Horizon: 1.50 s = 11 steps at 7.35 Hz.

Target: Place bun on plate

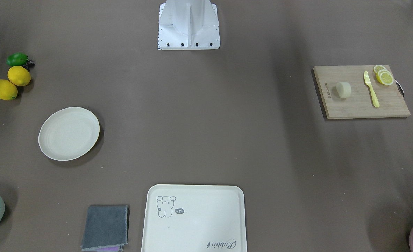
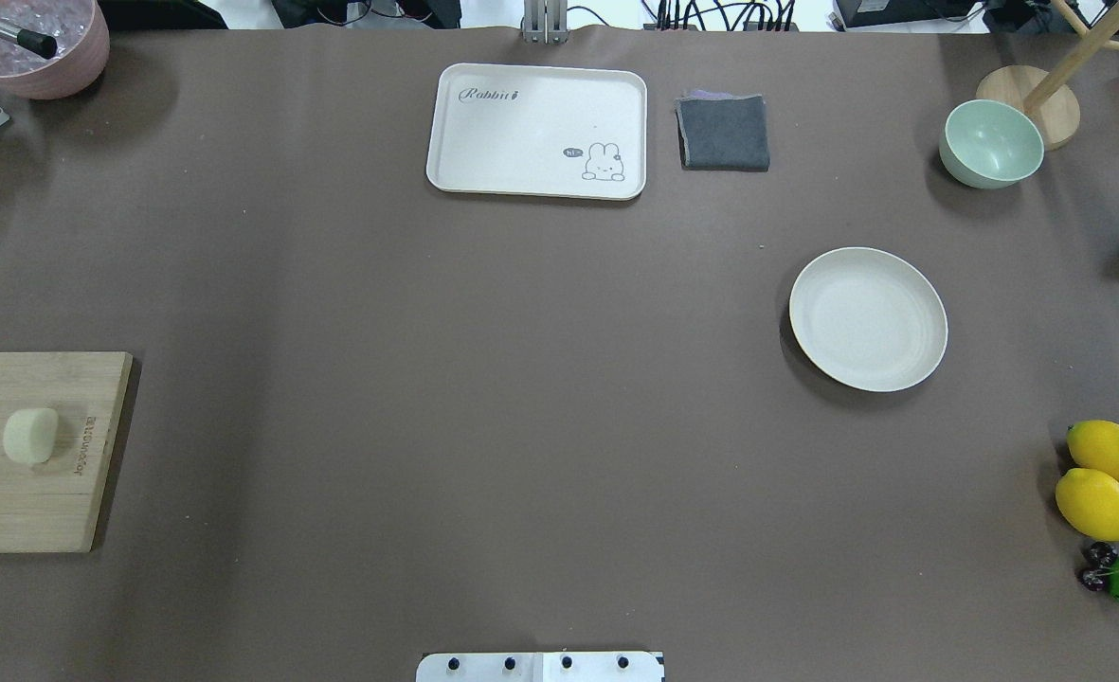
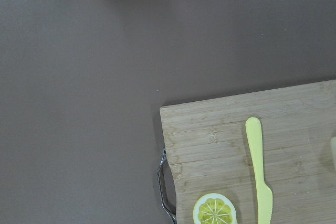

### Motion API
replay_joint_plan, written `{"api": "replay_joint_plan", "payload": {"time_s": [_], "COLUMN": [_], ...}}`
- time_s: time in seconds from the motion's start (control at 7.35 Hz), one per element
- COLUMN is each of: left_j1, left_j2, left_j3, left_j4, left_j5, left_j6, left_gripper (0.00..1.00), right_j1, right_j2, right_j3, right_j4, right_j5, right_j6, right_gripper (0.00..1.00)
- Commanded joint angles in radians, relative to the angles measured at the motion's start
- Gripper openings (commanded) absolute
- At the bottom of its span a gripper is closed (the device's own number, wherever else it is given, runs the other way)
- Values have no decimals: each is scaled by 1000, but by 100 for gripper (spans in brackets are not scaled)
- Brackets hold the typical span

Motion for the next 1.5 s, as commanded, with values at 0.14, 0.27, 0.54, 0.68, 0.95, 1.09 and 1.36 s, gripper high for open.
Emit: {"api": "replay_joint_plan", "payload": {"time_s": [0.14,0.27,0.54,0.68,0.95,1.09,1.36], "left_j1": [2,2,2,2,0,0,0], "left_j2": [13,13,12,10,-5,-7,-51], "left_j3": [5,3,8,3,0,2,15], "left_j4": [-62,-64,-64,-67,-113,-167,-248], "left_j5": [0,0,0,0,0,0,8], "left_j6": [-2,-2,-2,-2,-9,-11,-12], "left_gripper": [98,98,98,98,98,98,98], "right_j1": [0,0,0,0,0,0,0], "right_j2": [1,1,1,5,42,65,116], "right_j3": [-1,-1,-1,7,89,92,120], "right_j4": [0,0,0,5,5,6,6], "right_j5": [0,0,0,-1,49,66,61], "right_j6": [0,0,0,0,-3,-2,1], "right_gripper": [100,100,100,100,100,100,100]}}
